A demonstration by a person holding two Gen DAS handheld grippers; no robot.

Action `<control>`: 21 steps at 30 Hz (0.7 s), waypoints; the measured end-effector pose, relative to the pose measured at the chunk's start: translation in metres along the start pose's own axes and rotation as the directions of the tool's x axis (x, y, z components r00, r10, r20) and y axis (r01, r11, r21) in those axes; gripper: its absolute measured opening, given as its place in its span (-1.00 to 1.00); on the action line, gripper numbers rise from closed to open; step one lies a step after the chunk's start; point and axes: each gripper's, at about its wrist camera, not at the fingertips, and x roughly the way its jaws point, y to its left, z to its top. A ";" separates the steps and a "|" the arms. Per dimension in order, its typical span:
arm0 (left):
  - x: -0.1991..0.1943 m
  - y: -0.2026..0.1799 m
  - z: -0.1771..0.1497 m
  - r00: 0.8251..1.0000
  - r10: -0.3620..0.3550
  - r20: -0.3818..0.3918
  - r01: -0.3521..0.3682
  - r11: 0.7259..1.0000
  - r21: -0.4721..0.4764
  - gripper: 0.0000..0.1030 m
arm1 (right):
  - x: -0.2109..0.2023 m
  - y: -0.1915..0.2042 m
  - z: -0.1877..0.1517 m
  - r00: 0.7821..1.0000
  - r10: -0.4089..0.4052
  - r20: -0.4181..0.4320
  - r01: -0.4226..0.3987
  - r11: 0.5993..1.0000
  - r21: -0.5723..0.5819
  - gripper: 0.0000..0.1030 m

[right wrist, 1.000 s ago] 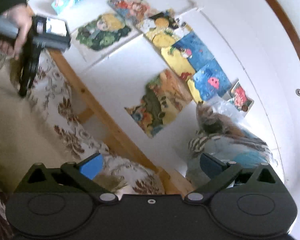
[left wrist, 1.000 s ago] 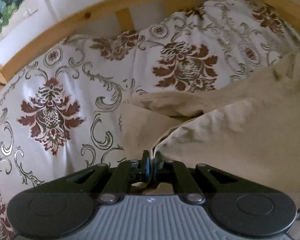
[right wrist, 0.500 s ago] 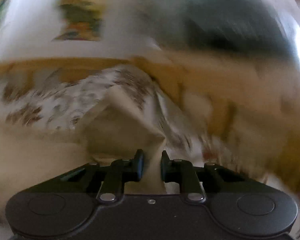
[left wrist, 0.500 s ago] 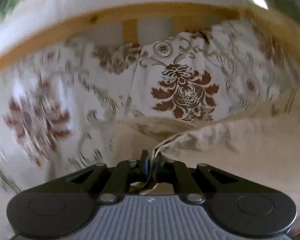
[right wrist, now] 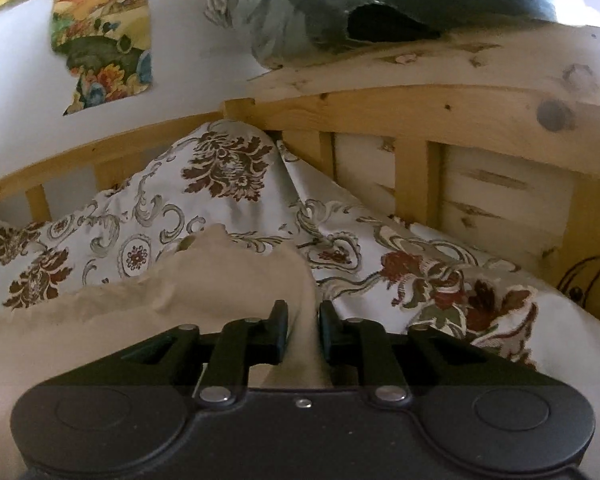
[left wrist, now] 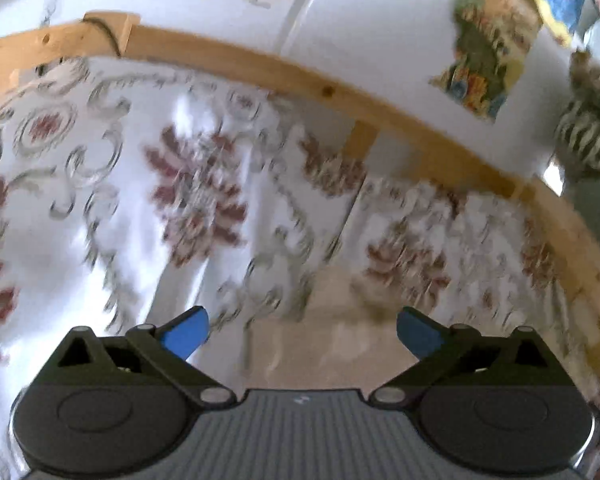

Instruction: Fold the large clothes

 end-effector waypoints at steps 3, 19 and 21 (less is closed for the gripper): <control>0.016 0.001 -0.021 0.995 0.050 -0.081 -0.047 0.998 0.033 0.90 | -0.001 0.000 0.000 1.000 -0.005 -0.013 0.006 1.000 0.008 -0.63; 0.048 -0.025 -0.052 0.973 0.198 -0.122 -0.186 0.977 0.103 -0.98 | -0.002 0.008 -0.013 0.996 -0.080 -0.049 0.076 0.994 -0.072 -0.90; 0.048 -0.018 -0.056 0.969 0.205 -0.135 -0.195 0.977 0.084 -0.97 | -0.002 0.010 -0.013 0.997 -0.066 -0.031 0.063 0.996 -0.070 -0.89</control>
